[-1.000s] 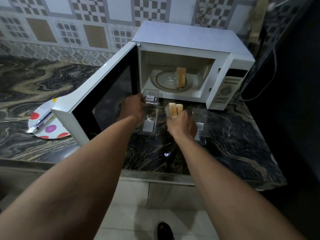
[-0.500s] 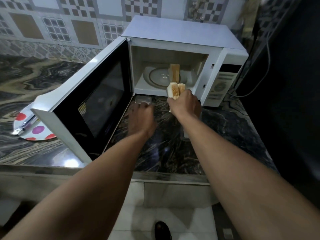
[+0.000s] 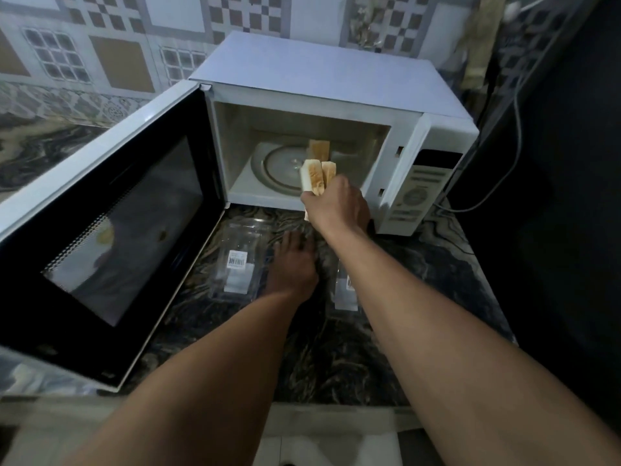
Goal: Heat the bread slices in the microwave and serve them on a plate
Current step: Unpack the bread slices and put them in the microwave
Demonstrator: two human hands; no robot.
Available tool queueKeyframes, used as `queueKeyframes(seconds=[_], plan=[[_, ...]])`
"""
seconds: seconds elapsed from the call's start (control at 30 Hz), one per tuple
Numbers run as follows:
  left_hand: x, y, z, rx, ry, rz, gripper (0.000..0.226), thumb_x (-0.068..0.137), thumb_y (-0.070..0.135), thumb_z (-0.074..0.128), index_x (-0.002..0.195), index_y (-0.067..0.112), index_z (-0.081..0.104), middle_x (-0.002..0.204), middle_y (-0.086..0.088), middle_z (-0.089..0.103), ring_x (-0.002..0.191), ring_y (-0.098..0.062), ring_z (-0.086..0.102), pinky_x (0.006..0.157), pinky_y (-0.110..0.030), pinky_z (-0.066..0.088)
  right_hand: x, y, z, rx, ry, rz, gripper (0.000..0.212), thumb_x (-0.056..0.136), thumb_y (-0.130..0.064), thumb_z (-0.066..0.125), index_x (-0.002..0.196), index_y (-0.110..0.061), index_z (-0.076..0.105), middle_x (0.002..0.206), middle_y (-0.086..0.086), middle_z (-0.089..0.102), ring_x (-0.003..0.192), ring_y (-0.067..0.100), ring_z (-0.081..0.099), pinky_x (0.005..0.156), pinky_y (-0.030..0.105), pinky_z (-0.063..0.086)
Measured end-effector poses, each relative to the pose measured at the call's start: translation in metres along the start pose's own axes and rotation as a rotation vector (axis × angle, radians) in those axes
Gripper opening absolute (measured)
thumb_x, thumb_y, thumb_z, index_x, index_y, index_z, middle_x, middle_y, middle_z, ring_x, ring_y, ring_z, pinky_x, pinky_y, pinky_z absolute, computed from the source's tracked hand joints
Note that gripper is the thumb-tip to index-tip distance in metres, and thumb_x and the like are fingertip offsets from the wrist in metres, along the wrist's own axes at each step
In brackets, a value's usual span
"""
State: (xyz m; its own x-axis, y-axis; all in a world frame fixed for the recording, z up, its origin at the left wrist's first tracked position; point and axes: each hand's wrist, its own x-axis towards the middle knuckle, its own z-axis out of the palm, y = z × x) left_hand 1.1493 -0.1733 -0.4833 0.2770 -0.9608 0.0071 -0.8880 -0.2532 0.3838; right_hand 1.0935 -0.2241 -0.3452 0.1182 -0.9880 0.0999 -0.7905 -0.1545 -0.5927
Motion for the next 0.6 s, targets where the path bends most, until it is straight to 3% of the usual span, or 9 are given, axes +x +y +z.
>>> queueKeyframes(seconds=[0.07, 0.17, 0.3, 0.4, 0.5, 0.6], plan=[[0.006, -0.004, 0.009, 0.051, 0.013, -0.017, 0.055, 0.104, 0.029, 0.033, 0.156, 0.014, 0.029, 0.164, -0.017, 0.020, 0.151, -0.038, 0.012, 0.122, -0.052, 0.012, 0.011, -0.001, 0.004, 0.003, -0.007, -0.013, 0.035, 0.084, -0.045, 0.071, 0.105, -0.017, 0.065, 0.099, 0.004, 0.071, 0.074, 0.023, 0.057, 0.061, 0.028, 0.039], [0.006, -0.007, 0.019, 0.113, 0.022, -0.042, 0.056, 0.107, 0.035, 0.023, 0.159, 0.015, 0.020, 0.166, -0.018, 0.013, 0.153, -0.036, 0.007, 0.124, -0.051, 0.006, 0.025, -0.003, 0.013, -0.003, -0.017, -0.050, 0.036, 0.085, -0.044, 0.070, 0.107, -0.017, 0.062, 0.099, 0.004, 0.071, 0.083, 0.027, 0.065, 0.064, 0.031, 0.042], [0.025, -0.019, 0.028, 0.127, 0.015, -0.001, 0.071, 0.095, 0.044, 0.004, 0.159, 0.020, 0.021, 0.167, -0.015, 0.011, 0.154, -0.034, 0.004, 0.124, -0.049, 0.004, 0.044, -0.012, 0.031, 0.004, -0.063, -0.063, 0.034, 0.087, -0.045, 0.070, 0.106, -0.017, 0.062, 0.091, -0.002, 0.067, 0.079, 0.024, 0.063, 0.065, 0.031, 0.045], [0.036, -0.029, 0.031, 0.127, 0.042, 0.022, 0.060, 0.103, 0.043, 0.021, 0.160, 0.024, 0.021, 0.168, -0.011, 0.011, 0.155, -0.029, 0.002, 0.125, -0.046, 0.005, 0.060, -0.022, 0.047, 0.009, -0.100, -0.066, 0.024, 0.090, -0.039, 0.069, 0.101, -0.018, 0.065, 0.088, 0.001, 0.066, 0.077, 0.024, 0.062, 0.065, 0.030, 0.044], [0.036, -0.030, 0.034, 0.086, 0.083, 0.043, 0.060, 0.104, 0.041, 0.036, 0.159, 0.022, 0.024, 0.167, -0.011, 0.014, 0.156, -0.028, 0.003, 0.125, -0.044, 0.004, 0.077, -0.031, 0.068, 0.017, -0.121, -0.086, 0.016, 0.096, -0.030, 0.063, 0.103, -0.016, 0.068, 0.103, 0.005, 0.070, 0.092, 0.026, 0.064, 0.071, 0.030, 0.041], [0.036, -0.031, 0.034, 0.026, 0.155, 0.058, 0.062, 0.101, 0.039, 0.045, 0.157, 0.018, 0.029, 0.164, -0.013, 0.025, 0.154, -0.029, 0.015, 0.125, -0.047, 0.013, 0.097, -0.037, 0.088, 0.058, -0.141, -0.096, 0.022, 0.098, -0.026, 0.058, 0.113, -0.011, 0.065, 0.117, 0.010, 0.065, 0.109, 0.029, 0.060, 0.078, 0.030, 0.038]])
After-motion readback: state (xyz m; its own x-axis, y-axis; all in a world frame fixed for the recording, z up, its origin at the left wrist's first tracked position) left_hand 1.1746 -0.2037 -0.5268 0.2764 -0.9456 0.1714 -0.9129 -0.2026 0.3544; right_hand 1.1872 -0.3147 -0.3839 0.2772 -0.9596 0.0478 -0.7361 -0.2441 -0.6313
